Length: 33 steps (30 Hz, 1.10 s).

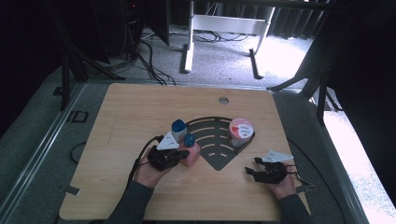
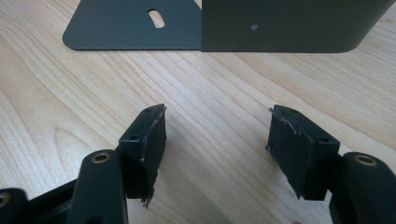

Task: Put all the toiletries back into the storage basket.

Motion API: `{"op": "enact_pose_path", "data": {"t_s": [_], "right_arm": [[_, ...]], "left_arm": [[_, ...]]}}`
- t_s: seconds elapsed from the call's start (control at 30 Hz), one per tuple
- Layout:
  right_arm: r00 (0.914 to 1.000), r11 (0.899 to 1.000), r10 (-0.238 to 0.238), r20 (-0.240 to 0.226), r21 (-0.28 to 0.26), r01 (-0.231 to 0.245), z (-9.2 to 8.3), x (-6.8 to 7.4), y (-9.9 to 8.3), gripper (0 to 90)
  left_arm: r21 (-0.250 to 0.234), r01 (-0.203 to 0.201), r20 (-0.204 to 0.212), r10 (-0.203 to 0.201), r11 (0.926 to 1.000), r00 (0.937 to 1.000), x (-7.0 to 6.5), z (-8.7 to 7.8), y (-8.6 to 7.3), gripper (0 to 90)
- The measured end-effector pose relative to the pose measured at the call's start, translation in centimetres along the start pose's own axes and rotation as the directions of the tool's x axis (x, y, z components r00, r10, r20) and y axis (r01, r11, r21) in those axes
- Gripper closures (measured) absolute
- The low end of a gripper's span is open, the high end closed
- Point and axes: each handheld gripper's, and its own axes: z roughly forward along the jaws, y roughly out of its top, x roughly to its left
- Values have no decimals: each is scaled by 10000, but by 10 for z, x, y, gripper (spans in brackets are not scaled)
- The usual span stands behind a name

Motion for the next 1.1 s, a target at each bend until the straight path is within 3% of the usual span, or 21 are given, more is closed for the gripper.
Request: {"op": "enact_pose_path", "data": {"t_s": [0.37, 0.63, 1.1], "right_arm": [[10000, 10000, 10, -2, 3, -10, 0, 0, 0, 366], [10000, 10000, 10, 3, -11, -10, 0, 0, 0, 366], [10000, 10000, 11, 5, -14, -11, 0, 0, 0, 366]], "left_arm": [[-631, 374, -817, -425, 9973, 9957, 13, -21, 2, 897], [-821, 304, -745, -366, 9962, 9965, 15, -23, 6, 897], [-731, -129, -555, 89, 9972, 9984, 7, -19, 10, 897]]}}
